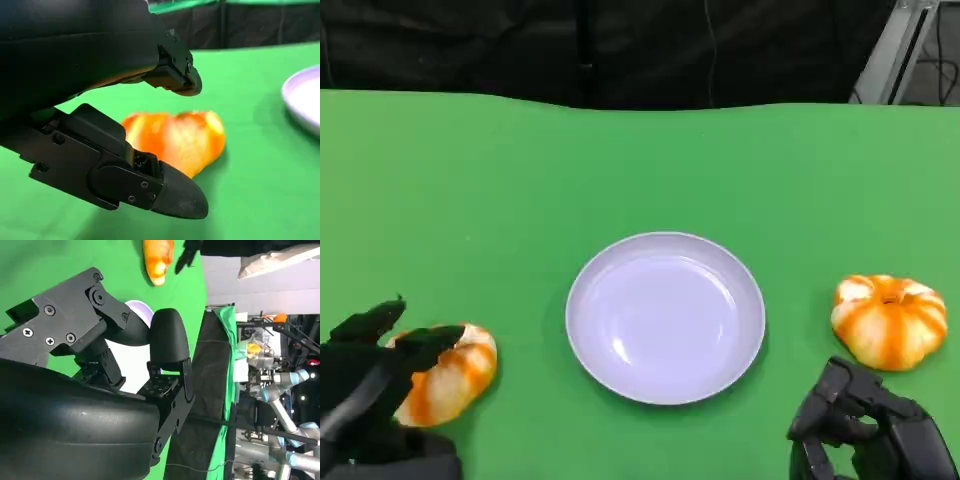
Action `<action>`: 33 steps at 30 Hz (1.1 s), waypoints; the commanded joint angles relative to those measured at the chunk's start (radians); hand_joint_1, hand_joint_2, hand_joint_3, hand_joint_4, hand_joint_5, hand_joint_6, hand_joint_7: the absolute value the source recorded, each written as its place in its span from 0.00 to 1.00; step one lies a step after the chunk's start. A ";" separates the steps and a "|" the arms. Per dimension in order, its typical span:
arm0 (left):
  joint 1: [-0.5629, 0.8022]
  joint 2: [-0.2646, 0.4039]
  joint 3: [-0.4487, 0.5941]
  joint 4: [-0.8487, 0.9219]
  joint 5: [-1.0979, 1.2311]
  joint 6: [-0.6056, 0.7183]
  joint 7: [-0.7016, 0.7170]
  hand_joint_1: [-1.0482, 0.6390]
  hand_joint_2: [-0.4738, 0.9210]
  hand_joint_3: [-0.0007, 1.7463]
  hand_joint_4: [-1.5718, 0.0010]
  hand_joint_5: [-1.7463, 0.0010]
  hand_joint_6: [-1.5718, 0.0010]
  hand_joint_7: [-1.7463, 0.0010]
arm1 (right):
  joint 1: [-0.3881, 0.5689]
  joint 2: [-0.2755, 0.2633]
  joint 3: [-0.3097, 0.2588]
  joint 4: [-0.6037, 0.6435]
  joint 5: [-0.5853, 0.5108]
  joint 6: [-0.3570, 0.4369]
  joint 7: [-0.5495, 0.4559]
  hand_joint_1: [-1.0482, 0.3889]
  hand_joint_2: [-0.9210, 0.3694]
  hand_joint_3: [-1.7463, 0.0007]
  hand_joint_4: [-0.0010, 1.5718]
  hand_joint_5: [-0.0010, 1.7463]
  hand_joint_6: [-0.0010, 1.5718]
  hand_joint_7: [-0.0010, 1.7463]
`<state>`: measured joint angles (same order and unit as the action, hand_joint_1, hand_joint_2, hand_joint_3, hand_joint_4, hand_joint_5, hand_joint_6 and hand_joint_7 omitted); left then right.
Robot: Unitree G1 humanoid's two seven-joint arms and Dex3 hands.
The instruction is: Grasp the bread from the table and place it into the plate.
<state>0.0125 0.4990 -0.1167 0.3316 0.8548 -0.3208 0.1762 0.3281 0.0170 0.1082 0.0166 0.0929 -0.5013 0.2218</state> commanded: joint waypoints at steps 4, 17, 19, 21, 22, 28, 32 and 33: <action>-0.080 0.021 -0.052 0.129 -0.039 0.002 0.048 0.00 1.00 0.13 0.91 1.00 0.73 1.00 | 0.006 -0.005 -0.003 -0.005 0.005 -0.004 -0.003 0.62 0.25 0.36 0.51 1.00 0.46 0.89; -0.186 0.016 -0.133 0.327 -0.077 -0.030 0.147 0.02 1.00 0.16 0.86 0.98 0.72 0.99 | 0.012 -0.008 -0.003 -0.020 -0.003 0.006 -0.009 0.62 0.25 0.36 0.52 1.00 0.47 0.89; -0.191 0.013 -0.142 0.342 -0.084 -0.034 0.154 0.04 1.00 0.17 0.84 0.98 0.71 0.99 | 0.014 -0.007 -0.002 -0.020 0.003 0.003 -0.006 0.62 0.25 0.36 0.52 1.00 0.47 0.89; -0.194 0.013 -0.150 0.350 -0.089 -0.035 0.159 0.05 1.00 0.17 0.83 0.97 0.70 0.99 | 0.014 -0.006 -0.001 -0.020 0.005 0.001 -0.005 0.62 0.25 0.36 0.51 1.00 0.47 0.89; -0.195 0.014 -0.153 0.351 -0.092 -0.035 0.161 0.05 1.00 0.17 0.83 0.97 0.70 0.99 | 0.014 -0.006 -0.001 -0.020 0.005 0.001 -0.005 0.62 0.25 0.36 0.51 1.00 0.47 0.89; -0.194 0.004 -0.159 0.358 -0.142 -0.020 0.110 0.15 1.00 0.15 0.75 0.96 0.66 0.99 | 0.013 -0.009 -0.003 -0.019 0.003 -0.002 -0.006 0.62 0.26 0.35 0.52 1.00 0.47 0.89; -0.196 0.011 -0.170 0.354 -0.157 -0.012 0.081 0.23 1.00 0.13 0.65 0.95 0.62 0.98 | 0.012 -0.008 -0.003 -0.020 0.004 -0.001 -0.005 0.62 0.26 0.35 0.52 1.00 0.47 0.89; -0.197 0.012 -0.173 0.352 -0.159 -0.009 0.077 0.25 1.00 0.13 0.63 0.95 0.61 0.98 | 0.012 -0.008 -0.003 -0.020 0.002 -0.002 -0.006 0.62 0.26 0.35 0.52 1.00 0.47 0.89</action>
<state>-0.1755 0.4953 -0.2790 0.6787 0.7011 -0.3451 0.2815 0.3347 0.0174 0.1094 0.0099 0.0917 -0.5014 0.2185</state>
